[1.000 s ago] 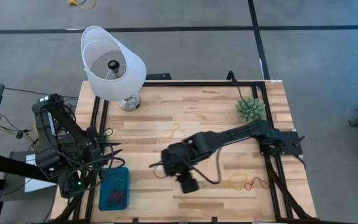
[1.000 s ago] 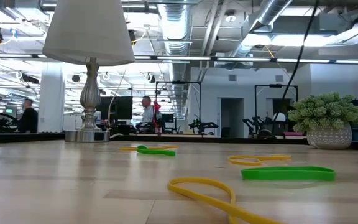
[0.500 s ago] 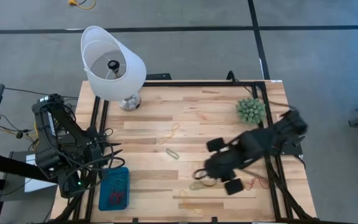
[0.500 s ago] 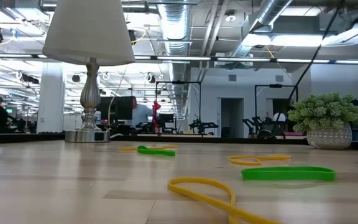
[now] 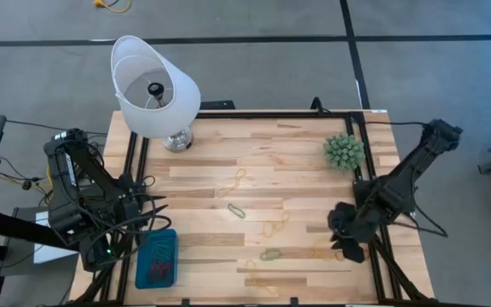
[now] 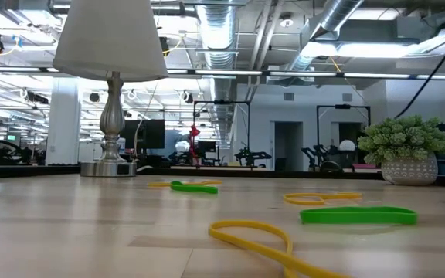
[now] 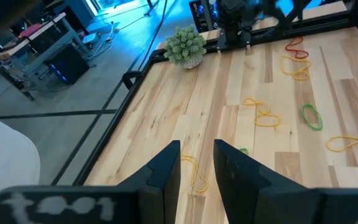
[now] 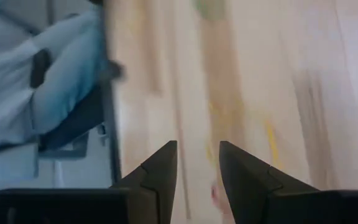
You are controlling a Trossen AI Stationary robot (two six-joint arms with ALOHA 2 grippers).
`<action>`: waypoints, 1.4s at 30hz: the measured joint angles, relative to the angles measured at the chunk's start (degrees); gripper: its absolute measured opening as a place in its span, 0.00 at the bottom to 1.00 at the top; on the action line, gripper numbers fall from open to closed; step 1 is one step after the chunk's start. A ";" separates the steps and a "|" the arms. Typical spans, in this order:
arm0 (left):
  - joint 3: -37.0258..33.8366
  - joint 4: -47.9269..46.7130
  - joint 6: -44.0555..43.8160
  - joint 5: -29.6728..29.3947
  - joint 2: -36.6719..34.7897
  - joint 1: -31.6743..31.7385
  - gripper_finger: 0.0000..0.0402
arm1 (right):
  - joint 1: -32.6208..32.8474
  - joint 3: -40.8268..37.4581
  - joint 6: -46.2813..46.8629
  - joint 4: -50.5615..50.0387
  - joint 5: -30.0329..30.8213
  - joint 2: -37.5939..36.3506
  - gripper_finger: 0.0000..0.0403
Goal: Pick and place items into bin
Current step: Put the red rubber band into the blue bin
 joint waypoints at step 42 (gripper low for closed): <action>0.00 0.79 2.83 -3.48 0.00 0.00 0.22 | 3.75 -8.15 28.50 -3.43 -15.85 22.66 0.28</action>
